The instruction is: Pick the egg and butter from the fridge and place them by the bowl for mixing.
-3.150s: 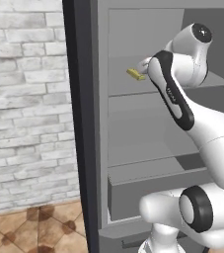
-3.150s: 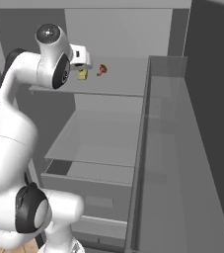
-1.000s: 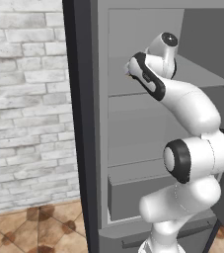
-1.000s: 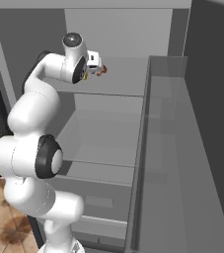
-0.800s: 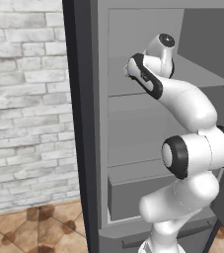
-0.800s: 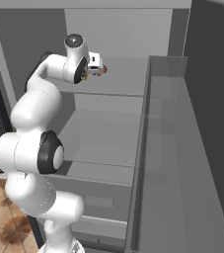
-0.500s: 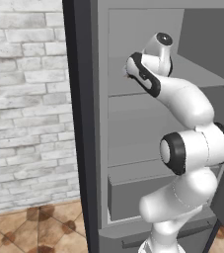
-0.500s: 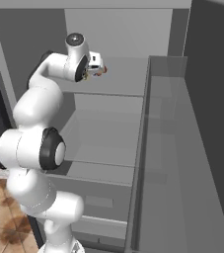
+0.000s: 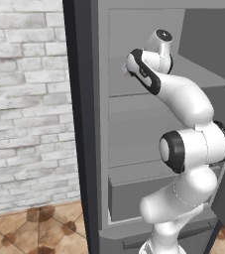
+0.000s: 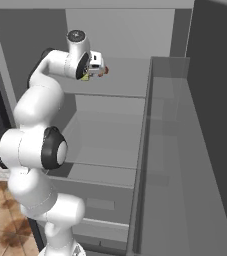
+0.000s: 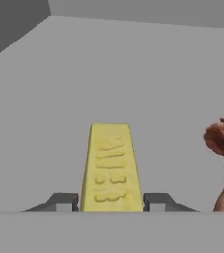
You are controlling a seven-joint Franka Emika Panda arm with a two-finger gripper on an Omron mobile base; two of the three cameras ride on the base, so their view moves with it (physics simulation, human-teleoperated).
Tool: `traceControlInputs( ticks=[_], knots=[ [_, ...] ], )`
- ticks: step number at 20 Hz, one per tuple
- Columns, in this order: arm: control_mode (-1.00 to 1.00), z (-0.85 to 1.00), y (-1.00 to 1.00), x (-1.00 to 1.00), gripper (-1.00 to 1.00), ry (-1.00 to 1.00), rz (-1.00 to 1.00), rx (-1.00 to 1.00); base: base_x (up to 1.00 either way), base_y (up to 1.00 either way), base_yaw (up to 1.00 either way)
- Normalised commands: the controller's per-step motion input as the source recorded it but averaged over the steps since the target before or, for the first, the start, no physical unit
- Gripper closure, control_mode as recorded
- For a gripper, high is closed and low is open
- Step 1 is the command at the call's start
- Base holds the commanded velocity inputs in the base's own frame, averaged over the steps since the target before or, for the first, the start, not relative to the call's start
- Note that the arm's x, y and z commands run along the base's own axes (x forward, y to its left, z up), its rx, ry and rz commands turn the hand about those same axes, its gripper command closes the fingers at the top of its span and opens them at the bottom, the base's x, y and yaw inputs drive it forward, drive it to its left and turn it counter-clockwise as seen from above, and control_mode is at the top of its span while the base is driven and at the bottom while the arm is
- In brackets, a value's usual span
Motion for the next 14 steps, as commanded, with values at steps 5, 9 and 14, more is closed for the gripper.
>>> traceControlInputs(
  ticks=[5, 9, 14],
  knots=[
    [-1.0, 0.0, 0.0, 0.0, 1.0, 0.0, 0.0, 0.0, 0.0, 0.0, 0.0],
    [-1.0, 0.15, 0.0, -0.17, 1.0, -0.25, 0.0, 0.06, 0.0, 0.0, 0.0],
    [-1.0, 0.42, 0.0, -0.38, 1.0, -0.35, 0.0, 0.11, 0.0, 0.0, 0.0]
  ],
)
